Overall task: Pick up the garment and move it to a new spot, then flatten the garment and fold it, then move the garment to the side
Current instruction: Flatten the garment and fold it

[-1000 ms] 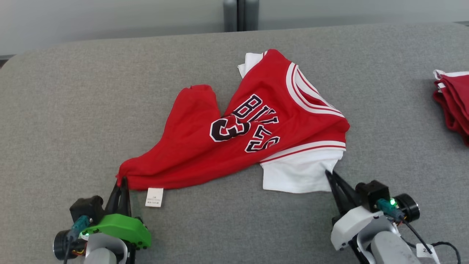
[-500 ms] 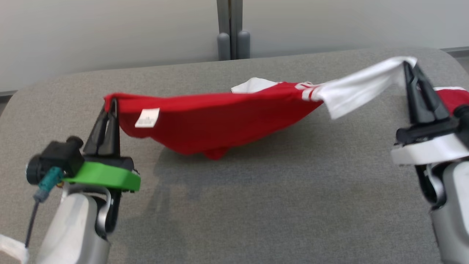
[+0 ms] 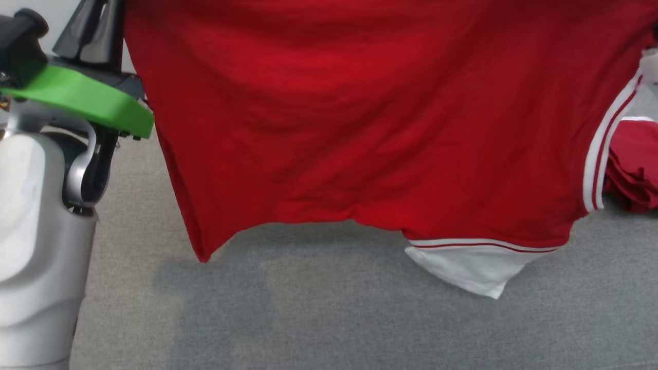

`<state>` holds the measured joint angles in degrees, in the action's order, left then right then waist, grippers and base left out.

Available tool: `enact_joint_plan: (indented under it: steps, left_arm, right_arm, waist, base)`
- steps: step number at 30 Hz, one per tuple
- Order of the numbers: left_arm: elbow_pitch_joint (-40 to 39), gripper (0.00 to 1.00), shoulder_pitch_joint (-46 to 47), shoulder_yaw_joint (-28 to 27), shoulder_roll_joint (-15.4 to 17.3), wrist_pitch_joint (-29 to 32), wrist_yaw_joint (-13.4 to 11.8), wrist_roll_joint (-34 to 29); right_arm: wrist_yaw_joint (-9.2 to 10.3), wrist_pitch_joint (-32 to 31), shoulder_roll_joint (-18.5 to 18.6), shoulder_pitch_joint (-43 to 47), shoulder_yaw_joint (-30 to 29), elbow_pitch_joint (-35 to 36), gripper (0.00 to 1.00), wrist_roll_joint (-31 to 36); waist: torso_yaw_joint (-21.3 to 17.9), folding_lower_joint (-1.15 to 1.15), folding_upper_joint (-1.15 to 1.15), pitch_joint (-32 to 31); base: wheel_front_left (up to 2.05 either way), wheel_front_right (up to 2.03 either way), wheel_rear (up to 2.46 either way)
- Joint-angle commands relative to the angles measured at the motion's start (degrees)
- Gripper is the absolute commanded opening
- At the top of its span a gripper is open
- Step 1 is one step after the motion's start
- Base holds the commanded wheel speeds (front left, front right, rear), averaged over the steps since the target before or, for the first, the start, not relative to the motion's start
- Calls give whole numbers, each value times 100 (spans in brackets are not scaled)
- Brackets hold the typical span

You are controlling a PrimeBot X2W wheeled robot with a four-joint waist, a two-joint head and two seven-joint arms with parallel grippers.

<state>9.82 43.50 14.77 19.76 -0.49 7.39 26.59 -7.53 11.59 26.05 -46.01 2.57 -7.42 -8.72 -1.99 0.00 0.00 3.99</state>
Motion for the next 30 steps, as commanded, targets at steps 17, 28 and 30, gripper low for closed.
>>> enact_joint_plan:
  steps: [17, 28, 30]
  left_arm:
    - [2177, 0, 2734, -324, -124, -707, -232, -146]
    - [3083, 0, 2796, -668, -405, -1465, -193, 6]
    - [2967, 0, 2414, -831, -463, -1474, -173, 57]
  right_arm:
    - [17, 303, -300, -3048, -409, -2201, 0, 1104]
    - [18, 362, -662, -2765, -885, -2088, 0, 1452]
    - [19, 362, -723, -2334, -902, -1924, 0, 1334]
  waist:
    - [-71, 0, 0, 2118]
    - [-50, 0, 0, 2487]
    - [-41, 0, 0, 2451]
  base:
    - [0, 0, 0]
    - [0, 0, 0]
    - [0, 0, 0]
